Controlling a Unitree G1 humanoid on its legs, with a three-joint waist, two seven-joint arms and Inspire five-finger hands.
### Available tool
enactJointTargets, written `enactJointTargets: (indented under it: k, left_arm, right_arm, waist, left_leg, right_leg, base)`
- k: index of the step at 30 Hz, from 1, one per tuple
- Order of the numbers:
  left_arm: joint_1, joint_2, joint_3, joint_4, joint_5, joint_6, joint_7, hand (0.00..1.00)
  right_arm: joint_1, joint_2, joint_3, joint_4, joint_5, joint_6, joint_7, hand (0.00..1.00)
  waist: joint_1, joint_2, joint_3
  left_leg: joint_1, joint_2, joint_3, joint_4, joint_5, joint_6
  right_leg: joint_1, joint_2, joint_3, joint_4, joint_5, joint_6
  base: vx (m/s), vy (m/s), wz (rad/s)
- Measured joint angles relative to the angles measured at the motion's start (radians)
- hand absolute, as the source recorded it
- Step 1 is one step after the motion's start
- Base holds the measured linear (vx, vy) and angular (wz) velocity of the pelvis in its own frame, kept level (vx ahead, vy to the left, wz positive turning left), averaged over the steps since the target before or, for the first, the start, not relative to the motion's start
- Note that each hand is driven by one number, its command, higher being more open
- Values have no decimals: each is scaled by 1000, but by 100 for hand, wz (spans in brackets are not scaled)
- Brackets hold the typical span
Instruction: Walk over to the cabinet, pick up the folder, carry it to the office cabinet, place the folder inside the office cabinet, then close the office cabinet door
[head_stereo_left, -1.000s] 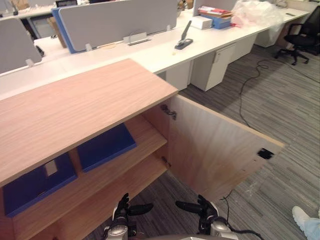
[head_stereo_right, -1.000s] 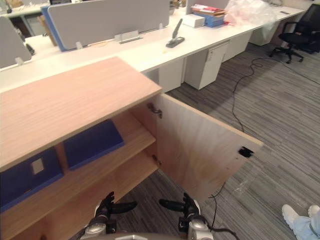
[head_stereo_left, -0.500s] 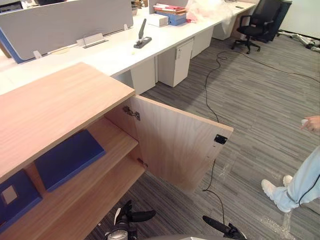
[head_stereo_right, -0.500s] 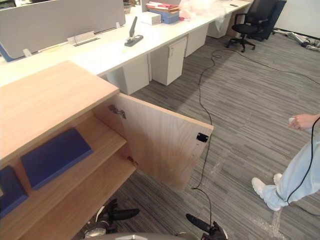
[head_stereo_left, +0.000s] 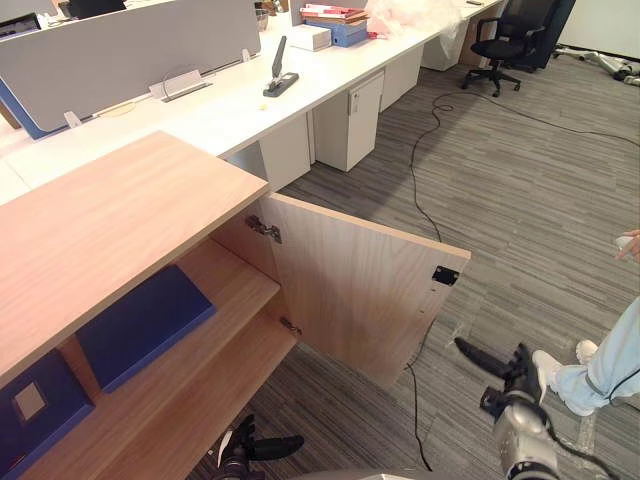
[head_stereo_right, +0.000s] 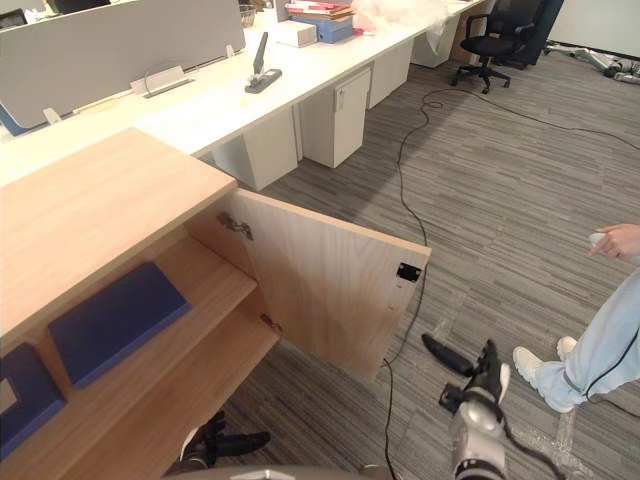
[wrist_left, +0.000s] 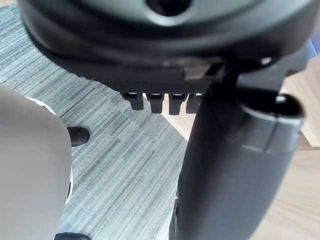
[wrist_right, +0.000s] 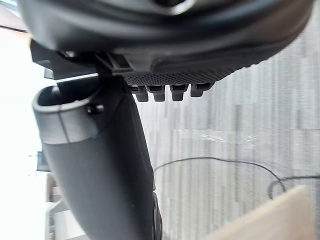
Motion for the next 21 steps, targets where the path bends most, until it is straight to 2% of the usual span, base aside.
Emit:
enactJointTargets:
  k: [5, 10, 13, 18, 21]
  left_arm:
    - [7, 0, 0, -8, -3, 0, -10, 100]
    - [9, 2, 0, -9, -4, -1, -22, 100]
    - [10, 3, 0, -9, -9, -2, -26, 100]
    - [12, 10, -1, -7, -16, -3, -42, 100]
    - [12, 13, -1, -7, -16, -4, -47, 100]
  right_arm:
    - [-70, -72, 24, 0, -22, -9, -2, 100]
    - [-107, -118, 150, 0, -57, -13, 42, 100]
    - [-122, -159, 270, 2, -56, -23, 103, 100]
    - [-137, -274, 544, 3, -61, -30, 252, 100]
    - [-162, -302, 637, 5, -98, -29, 310, 100]
  waist:
    - [1, 0, -7]
    - [0, 1, -10]
    - [0, 1, -10]
    - [0, -2, -13]
    - [-1, -2, -13]
  left_leg:
    - [0, 0, -1, -2, 2, 1]
    - [-6, 0, -2, -2, 6, 6]
    - [-18, -3, -1, -2, 13, 11]
    - [-23, -6, 0, -7, 27, 18]
    - [-32, -6, 0, -14, 37, 19]
  right_leg:
    - [1, 1, -1, -8, 7, -1]
    - [8, 5, 0, -41, 32, -1]
    - [10, 7, 2, -74, 60, 0]
    - [27, 12, 8, -138, 111, 3]
    - [26, 17, 13, -168, 136, 1]
  base:
    - [0, 0, 0]
    - [-5, 1, -1]
    - [-47, 12, -3]
    - [-73, 16, -4]
    - [-72, 8, -6]
